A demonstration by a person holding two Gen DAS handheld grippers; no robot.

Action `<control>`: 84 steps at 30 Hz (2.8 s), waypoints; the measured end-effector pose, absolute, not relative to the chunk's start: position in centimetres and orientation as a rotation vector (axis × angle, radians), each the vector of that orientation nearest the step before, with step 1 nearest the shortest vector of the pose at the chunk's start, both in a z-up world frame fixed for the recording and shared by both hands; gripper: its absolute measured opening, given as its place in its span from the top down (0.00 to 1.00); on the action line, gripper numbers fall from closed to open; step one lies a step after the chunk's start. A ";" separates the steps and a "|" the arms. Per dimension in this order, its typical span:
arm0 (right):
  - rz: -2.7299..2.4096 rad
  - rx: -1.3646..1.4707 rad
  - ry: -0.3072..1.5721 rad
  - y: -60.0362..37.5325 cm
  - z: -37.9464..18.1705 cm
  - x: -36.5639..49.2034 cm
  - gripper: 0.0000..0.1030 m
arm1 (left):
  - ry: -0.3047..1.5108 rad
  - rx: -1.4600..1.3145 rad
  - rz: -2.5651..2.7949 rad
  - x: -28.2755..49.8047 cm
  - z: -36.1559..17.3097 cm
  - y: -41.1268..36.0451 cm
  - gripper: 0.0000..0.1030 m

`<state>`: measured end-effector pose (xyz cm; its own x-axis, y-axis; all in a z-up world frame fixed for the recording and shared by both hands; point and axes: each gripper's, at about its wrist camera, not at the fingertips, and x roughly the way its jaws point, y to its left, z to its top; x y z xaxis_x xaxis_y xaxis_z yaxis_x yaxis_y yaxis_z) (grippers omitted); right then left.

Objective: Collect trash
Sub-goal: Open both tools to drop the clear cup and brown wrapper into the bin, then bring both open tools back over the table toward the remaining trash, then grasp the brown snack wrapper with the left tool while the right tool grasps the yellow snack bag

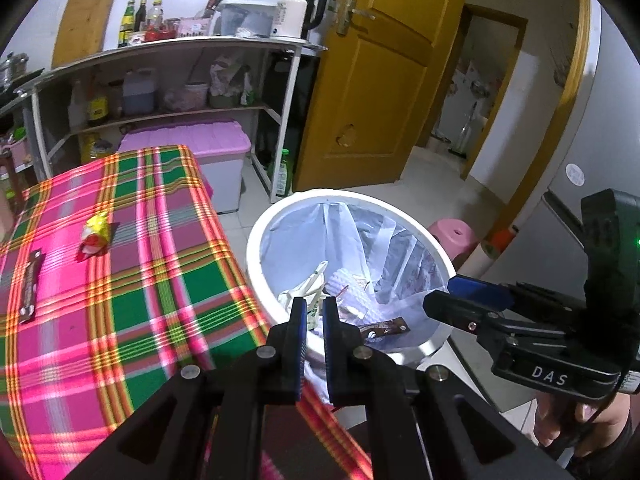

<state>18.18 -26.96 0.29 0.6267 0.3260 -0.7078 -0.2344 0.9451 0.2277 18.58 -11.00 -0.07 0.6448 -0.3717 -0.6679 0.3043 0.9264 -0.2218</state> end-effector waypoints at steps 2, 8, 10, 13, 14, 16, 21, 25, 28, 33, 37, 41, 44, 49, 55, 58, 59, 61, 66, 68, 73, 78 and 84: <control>0.342 0.107 0.828 -26.1 0.6 17.7 0.56 | 0.775 -0.098 -0.375 18.1 0.1 -10.5 0.93; 0.393 0.086 0.808 -24.3 1.4 16.5 0.56 | 0.754 -0.110 -0.332 16.5 0.7 -8.8 0.83; 0.405 0.080 0.803 -23.8 1.6 16.2 0.56 | 0.748 -0.116 -0.313 16.1 0.9 -8.2 0.76; 0.421 0.071 0.795 -23.0 1.8 15.8 0.56 | 0.737 -0.131 -0.300 15.4 1.1 -7.2 0.73; 0.426 0.068 0.793 -22.8 1.9 15.6 0.56 | 0.731 -0.133 -0.292 15.3 1.2 -6.9 0.73; 0.439 0.060 0.791 -22.2 2.0 15.4 0.56 | 0.722 -0.134 -0.276 15.0 1.3 -6.3 0.72; 0.472 0.036 0.780 -20.8 2.1 14.6 0.56 | 0.708 -0.141 -0.250 13.9 1.4 -4.7 0.72; 0.500 0.019 0.779 -19.5 2.1 14.1 0.56 | 0.698 -0.148 -0.219 12.9 1.4 -3.3 0.72; 0.517 0.012 0.782 -18.7 2.0 13.9 0.56 | 0.693 -0.159 -0.198 12.3 1.5 -2.3 0.72; 0.538 0.003 0.787 -17.6 1.9 13.6 0.56 | 0.680 -0.172 -0.169 11.4 1.7 -0.9 0.72; 0.549 0.013 0.801 -16.9 1.7 13.7 0.56 | 0.673 -0.174 -0.142 10.9 1.7 -0.1 0.72; 0.569 0.027 0.796 -16.4 1.7 13.8 0.56 | 0.673 -0.179 -0.112 10.6 1.7 0.8 0.72; 0.586 0.028 0.786 -15.8 1.9 13.9 0.56 | 0.677 -0.183 -0.096 10.6 1.6 1.5 0.72; 0.613 0.020 0.778 -14.3 2.2 14.3 0.56 | 0.665 -0.182 -0.075 10.4 1.8 2.8 0.72; 0.642 0.016 0.797 -12.3 2.3 15.5 0.56 | 0.669 -0.184 -0.046 10.7 1.7 4.3 0.72; 0.649 0.026 0.805 -11.7 2.4 16.3 0.56 | 0.672 -0.191 -0.035 11.1 1.7 5.1 0.72; 0.651 0.027 0.809 -11.4 2.4 16.6 0.56 | 0.670 -0.190 -0.024 11.2 1.7 5.5 0.72; 0.655 0.028 0.812 -11.0 2.4 17.2 0.56 | 0.667 -0.191 -0.011 11.6 1.6 6.1 0.72; 0.656 0.038 0.833 -10.0 2.1 18.6 0.56 | 0.673 -0.195 0.028 12.9 1.0 7.6 0.72; 0.657 0.038 0.841 -9.5 2.0 19.1 0.56 | 0.675 -0.189 0.047 13.5 0.8 8.2 0.72; 0.660 0.042 0.864 -8.5 1.5 21.0 0.56 | 0.702 -0.204 0.067 15.2 0.0 9.6 0.72; 0.659 0.044 0.881 -7.5 1.1 22.9 0.56 | 0.727 -0.222 0.068 17.1 -0.7 10.9 0.72; 0.652 0.066 0.903 -6.6 0.2 25.6 0.56 | 0.773 -0.251 0.050 20.0 -1.9 12.4 0.72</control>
